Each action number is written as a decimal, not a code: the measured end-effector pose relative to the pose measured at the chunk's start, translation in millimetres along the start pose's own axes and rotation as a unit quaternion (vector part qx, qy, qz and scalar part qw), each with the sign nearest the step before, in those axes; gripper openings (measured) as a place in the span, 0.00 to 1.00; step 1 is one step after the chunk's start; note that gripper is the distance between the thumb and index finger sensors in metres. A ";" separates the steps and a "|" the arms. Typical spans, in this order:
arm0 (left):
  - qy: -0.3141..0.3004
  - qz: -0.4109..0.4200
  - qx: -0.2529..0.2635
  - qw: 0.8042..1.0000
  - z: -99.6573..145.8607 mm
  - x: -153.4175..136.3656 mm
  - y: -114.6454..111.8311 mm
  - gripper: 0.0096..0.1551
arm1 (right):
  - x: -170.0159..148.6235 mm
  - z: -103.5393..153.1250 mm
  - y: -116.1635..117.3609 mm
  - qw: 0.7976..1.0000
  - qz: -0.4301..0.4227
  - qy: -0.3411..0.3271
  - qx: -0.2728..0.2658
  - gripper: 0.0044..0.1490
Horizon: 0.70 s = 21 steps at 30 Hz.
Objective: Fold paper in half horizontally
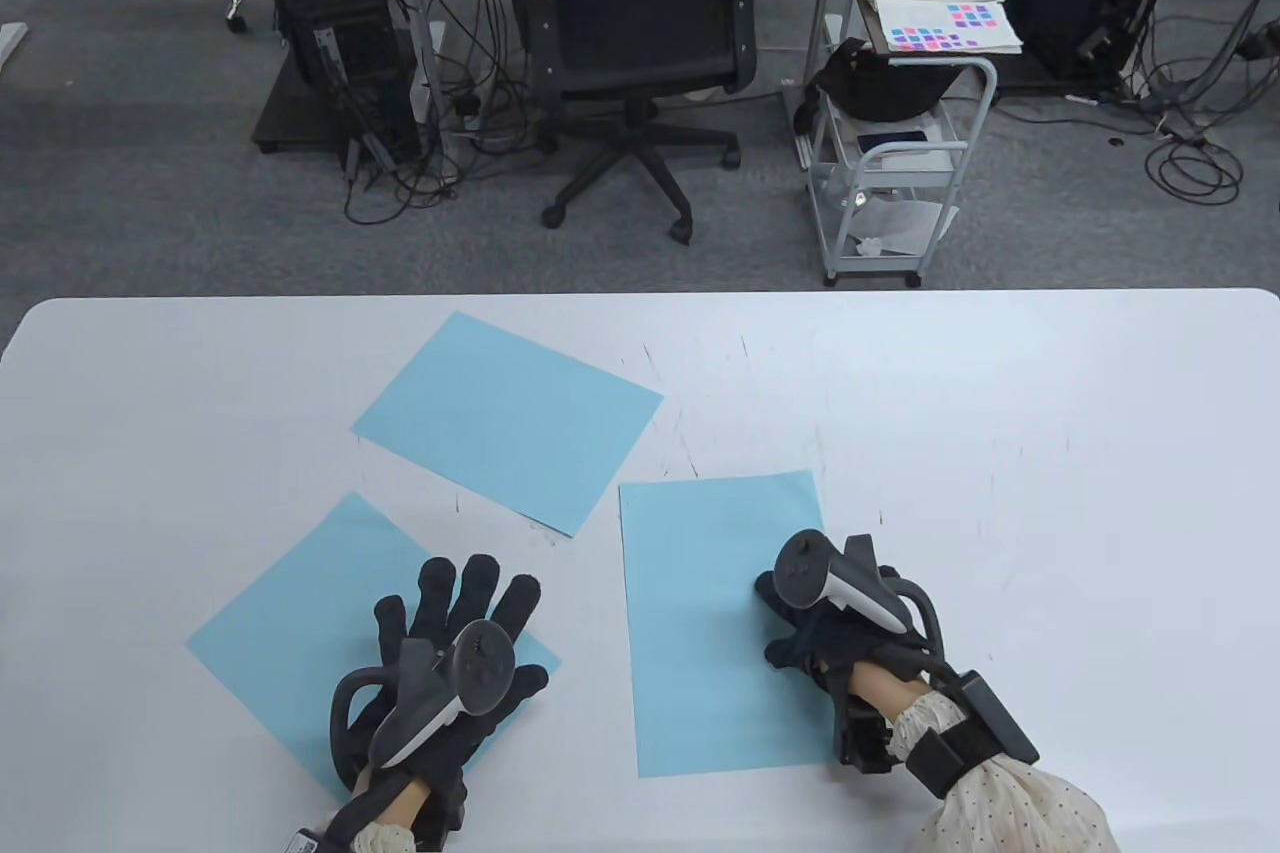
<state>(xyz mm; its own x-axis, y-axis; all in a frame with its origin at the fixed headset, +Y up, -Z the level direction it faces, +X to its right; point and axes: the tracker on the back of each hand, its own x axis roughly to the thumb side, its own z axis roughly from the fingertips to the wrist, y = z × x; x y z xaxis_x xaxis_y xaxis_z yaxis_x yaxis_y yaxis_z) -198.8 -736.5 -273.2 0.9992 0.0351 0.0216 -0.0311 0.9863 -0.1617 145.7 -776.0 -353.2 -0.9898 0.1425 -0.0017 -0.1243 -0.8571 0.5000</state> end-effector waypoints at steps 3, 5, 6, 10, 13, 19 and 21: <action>0.000 0.001 -0.005 1.000 0.4 -0.1 -0.2 0.49 | 3.9 0.0 1.9 1.000 -0.005 -0.002 0.001 0.48; -0.001 0.002 -0.006 1.000 0.5 -0.1 -0.3 0.49 | 5.1 -0.6 1.8 1.000 -0.006 -0.001 0.001 0.48; -0.001 0.002 -0.007 1.000 0.5 -0.2 -0.3 0.49 | 5.3 -0.6 1.6 1.000 -0.006 0.000 0.002 0.48; -0.001 0.003 -0.006 1.000 0.6 -0.4 -0.1 0.49 | -2.9 14.4 -7.7 0.997 -0.034 -0.014 -0.061 0.45; -0.001 0.004 -0.007 1.000 0.2 -0.4 -0.1 0.49 | -18.3 32.5 -15.4 0.994 -0.059 -0.042 -0.081 0.41; 0.001 0.004 -0.012 1.000 -0.1 -0.6 -1.0 0.49 | -52.3 52.1 -8.4 0.985 -0.095 -0.107 -0.094 0.36; 0.001 0.005 -0.015 1.000 -0.4 -0.7 -1.4 0.49 | -59.2 54.2 -3.3 0.983 -0.094 -0.128 -0.093 0.35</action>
<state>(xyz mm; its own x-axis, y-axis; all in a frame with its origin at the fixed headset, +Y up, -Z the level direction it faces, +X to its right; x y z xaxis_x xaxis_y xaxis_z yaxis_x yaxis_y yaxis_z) -199.5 -737.9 -273.4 0.9989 0.0448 0.0170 -0.0407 0.9806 -0.1916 208.4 -754.8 -307.8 -0.9016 0.4055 0.1508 -0.3365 -0.8763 0.3448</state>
